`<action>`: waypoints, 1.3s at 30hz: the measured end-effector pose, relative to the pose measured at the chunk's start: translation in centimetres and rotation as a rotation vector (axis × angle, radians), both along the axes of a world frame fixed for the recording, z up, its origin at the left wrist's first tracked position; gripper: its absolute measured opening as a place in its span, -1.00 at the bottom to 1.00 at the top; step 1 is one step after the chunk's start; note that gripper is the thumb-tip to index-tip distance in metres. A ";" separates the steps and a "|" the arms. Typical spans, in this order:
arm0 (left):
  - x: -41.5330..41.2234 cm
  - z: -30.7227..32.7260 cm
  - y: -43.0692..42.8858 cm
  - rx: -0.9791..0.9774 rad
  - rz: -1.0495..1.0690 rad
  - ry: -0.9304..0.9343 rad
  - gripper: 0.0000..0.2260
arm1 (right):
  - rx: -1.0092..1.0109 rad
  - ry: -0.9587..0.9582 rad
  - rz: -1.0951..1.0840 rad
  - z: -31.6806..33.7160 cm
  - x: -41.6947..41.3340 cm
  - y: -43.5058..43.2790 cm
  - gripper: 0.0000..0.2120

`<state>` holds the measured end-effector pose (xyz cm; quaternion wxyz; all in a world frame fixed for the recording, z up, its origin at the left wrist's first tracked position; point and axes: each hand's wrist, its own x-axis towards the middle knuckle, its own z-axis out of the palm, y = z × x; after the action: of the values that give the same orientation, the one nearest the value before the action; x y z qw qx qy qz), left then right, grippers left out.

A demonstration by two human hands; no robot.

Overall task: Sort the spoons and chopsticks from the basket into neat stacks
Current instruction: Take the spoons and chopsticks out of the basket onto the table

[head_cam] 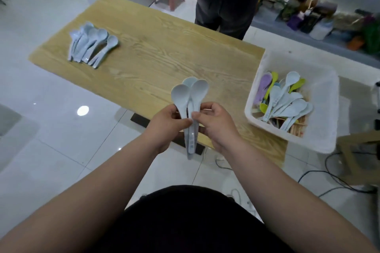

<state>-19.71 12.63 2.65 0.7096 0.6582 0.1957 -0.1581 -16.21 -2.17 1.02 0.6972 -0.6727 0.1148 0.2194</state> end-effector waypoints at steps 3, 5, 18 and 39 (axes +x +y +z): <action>-1.6 -0.7 6.7 0.020 0.041 0.010 -0.74 | -0.004 0.004 0.065 -0.1 -1.2 6.8 -0.76; -2.6 -1.0 10.8 0.011 0.068 0.020 -0.70 | -0.002 0.012 0.095 -0.3 -1.6 10.9 -0.74; 0.2 -2.2 24.0 -0.005 0.210 0.063 -0.79 | -0.045 0.040 0.231 -2.4 3.2 25.1 -0.73; 16.9 -7.9 47.2 0.354 0.338 0.275 -0.86 | -0.197 0.158 0.245 -8.6 21.7 42.7 -0.74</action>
<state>-2.85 59.85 -5.27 0.5666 0.7022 0.4220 -0.0887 5.48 40.56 -7.58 0.5848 -0.7272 0.1073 0.3429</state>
